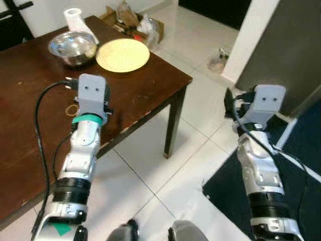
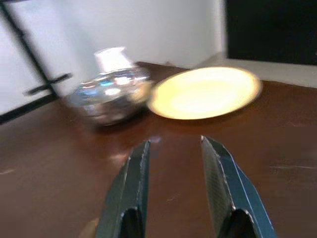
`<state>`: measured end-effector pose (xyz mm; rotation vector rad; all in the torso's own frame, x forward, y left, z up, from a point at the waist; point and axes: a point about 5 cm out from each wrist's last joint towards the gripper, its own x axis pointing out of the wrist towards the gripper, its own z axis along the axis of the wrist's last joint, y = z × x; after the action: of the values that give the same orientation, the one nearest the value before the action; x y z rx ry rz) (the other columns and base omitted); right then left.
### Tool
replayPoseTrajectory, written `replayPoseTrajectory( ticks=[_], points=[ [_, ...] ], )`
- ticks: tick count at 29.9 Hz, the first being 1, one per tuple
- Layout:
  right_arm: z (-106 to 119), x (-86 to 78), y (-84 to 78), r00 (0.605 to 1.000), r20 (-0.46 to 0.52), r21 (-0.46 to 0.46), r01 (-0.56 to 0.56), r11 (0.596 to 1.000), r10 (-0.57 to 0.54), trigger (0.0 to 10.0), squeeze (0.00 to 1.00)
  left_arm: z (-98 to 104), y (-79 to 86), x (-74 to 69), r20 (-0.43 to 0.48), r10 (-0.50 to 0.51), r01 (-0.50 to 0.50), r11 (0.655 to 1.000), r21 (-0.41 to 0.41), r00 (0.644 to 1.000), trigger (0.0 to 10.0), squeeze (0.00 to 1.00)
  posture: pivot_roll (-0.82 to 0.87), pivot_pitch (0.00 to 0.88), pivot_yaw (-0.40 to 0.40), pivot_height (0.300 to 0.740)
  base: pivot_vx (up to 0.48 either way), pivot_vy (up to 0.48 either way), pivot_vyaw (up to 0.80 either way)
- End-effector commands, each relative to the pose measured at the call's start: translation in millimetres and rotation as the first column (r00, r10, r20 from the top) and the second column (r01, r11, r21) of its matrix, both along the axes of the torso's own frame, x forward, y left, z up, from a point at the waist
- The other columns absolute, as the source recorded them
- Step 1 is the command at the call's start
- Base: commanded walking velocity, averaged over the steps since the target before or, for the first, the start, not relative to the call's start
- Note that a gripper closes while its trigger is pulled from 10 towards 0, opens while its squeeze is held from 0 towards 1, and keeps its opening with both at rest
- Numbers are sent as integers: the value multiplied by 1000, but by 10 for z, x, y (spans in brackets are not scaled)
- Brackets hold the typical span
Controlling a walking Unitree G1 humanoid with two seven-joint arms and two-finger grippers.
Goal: Setting the table
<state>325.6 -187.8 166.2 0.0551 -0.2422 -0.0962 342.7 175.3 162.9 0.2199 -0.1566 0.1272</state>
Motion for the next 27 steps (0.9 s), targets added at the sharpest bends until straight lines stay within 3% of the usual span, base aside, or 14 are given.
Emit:
replayPoseTrajectory(
  ticks=[1,27],
  points=[
    [-46,-25,-50,1000,-20,24,7,1000,-6,10000,0,-45,-11,17,-27,23,-23,1000,-5,999,10000,0,-230,0,26,740,461,0,0],
    [-50,-13,-3,999,-29,-13,-28,1000,28,10000,0,22,-135,39,19,-38,38,999,1,999,10000,0,-233,0,28,740,464,0,0]
  ],
)
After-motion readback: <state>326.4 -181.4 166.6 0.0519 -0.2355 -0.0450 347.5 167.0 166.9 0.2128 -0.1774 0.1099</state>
